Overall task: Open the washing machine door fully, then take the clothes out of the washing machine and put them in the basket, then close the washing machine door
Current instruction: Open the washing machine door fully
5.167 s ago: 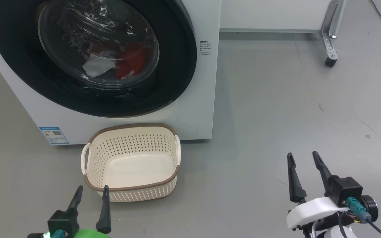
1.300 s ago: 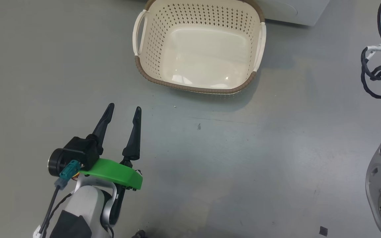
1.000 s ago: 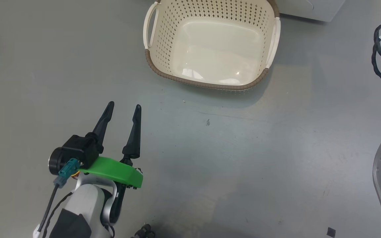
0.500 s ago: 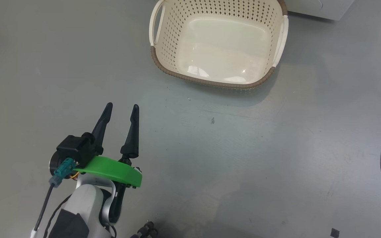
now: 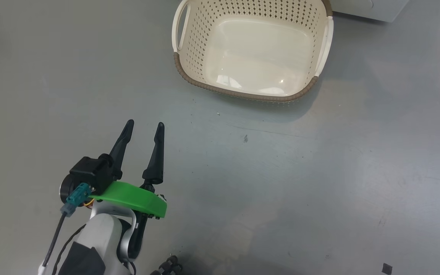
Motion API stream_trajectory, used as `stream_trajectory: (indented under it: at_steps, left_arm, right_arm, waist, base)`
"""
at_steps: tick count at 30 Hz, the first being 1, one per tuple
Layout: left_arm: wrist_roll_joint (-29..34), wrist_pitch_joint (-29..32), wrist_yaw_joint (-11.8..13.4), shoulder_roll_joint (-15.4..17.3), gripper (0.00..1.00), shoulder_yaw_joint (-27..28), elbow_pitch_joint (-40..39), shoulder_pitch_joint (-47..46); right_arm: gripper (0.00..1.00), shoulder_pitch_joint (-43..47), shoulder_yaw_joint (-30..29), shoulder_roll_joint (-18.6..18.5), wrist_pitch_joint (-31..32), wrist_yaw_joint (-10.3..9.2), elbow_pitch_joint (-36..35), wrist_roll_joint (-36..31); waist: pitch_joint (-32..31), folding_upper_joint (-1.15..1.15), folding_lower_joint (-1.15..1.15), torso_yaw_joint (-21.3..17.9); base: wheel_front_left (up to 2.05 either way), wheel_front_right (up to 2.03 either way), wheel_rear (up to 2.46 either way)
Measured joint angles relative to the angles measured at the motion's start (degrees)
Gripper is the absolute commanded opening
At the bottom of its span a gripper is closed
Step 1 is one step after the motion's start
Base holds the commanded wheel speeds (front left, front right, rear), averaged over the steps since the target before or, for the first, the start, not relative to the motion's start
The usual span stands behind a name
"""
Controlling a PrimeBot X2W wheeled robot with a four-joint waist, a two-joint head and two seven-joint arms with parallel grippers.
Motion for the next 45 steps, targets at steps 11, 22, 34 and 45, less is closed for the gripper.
stream_trajectory:
  at_steps: [11, 22, 34, 45]
  left_arm:
    - [0.01, 0.00, 0.00, -0.01, 1.00, -0.13, 0.48, -0.21]
    - [0.11, 0.00, 0.05, 0.00, 1.00, -0.03, 1.11, -0.20]
    - [1.00, 0.00, 0.27, 0.00, 1.00, -0.11, 1.90, 0.25]
    - [1.87, 0.00, 0.74, 0.04, 1.00, 0.07, 1.86, 2.11]
  right_arm:
    - [0.00, 0.01, -0.32, -0.19, 2.02, 0.00, 3.92, 0.46]
    - [0.00, 4.70, -0.90, -0.80, 4.69, -0.01, 7.25, 1.46]
    - [0.00, 10.43, -0.86, 0.09, 7.88, 0.02, 9.44, 3.36]
    - [0.00, 12.52, 0.41, 1.01, 9.37, 0.04, 9.61, 4.03]
  waist:
    - [-1.57, 0.00, 0.00, 0.03]
    - [-4.98, 0.00, 0.00, -0.23]
    - [-9.50, 0.00, 0.00, -0.77]
    - [-12.83, 0.00, 0.00, -1.73]
  base:
    - [0.00, 0.00, 0.00]
    - [0.00, 0.00, 0.00]
    - [0.00, 0.00, 0.00]
    - [0.00, 0.00, 0.00]
